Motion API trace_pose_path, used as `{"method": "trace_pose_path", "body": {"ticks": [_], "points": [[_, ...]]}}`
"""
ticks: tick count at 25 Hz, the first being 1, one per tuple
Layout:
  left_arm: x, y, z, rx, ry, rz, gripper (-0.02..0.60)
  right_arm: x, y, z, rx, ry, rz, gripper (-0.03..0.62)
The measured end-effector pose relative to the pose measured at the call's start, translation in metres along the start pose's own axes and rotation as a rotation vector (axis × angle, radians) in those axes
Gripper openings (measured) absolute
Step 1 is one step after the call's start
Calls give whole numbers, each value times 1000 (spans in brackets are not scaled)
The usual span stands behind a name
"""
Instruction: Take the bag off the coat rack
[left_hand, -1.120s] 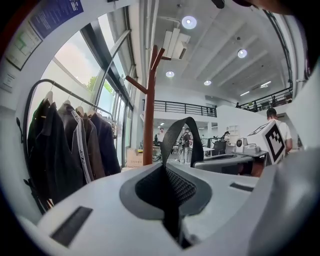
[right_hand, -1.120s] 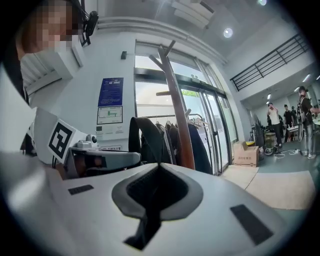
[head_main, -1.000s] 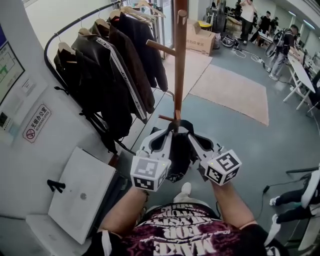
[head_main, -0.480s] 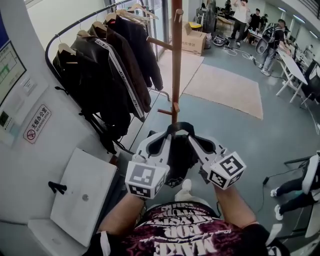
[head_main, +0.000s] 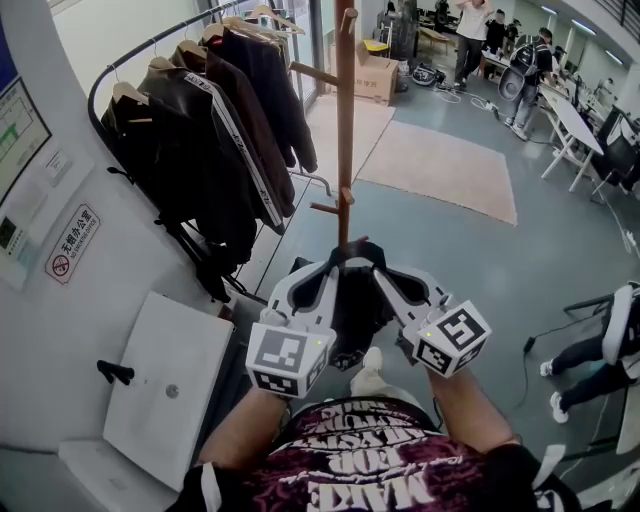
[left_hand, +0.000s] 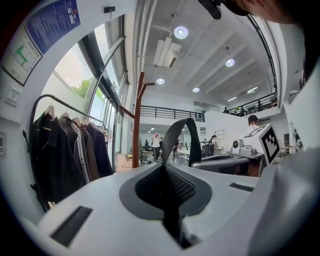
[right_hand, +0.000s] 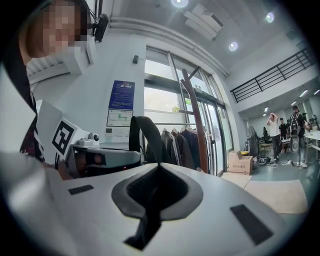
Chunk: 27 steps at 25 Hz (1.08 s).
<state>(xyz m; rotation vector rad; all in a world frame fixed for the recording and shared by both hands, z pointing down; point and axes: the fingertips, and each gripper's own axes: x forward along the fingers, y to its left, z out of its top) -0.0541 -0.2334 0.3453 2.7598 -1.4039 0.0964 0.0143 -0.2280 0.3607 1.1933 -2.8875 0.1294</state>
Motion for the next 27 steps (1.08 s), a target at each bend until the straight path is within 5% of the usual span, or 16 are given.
{"method": "trace_pose_path", "body": {"ticks": [27], "points": [[-4,0,-8,5,22,-23,9,0,6,-9,6,20,-15,8]]}}
